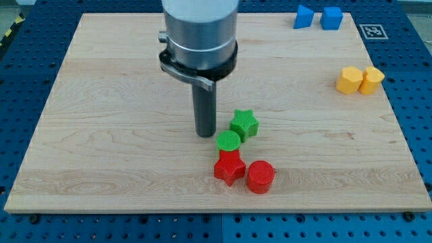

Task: Push the green star to the group of blocks

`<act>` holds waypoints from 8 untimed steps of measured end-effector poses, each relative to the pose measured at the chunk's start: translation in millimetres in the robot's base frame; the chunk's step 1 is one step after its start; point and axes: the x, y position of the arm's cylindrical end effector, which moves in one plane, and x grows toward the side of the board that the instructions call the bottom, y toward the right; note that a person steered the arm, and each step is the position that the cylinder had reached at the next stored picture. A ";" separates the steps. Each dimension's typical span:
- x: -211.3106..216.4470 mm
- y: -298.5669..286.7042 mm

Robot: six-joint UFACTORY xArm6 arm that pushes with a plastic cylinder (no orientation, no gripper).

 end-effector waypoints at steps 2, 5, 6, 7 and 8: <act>-2.1 32.8; -25.9 17.4; -29.6 50.1; -29.4 88.6; -10.3 97.2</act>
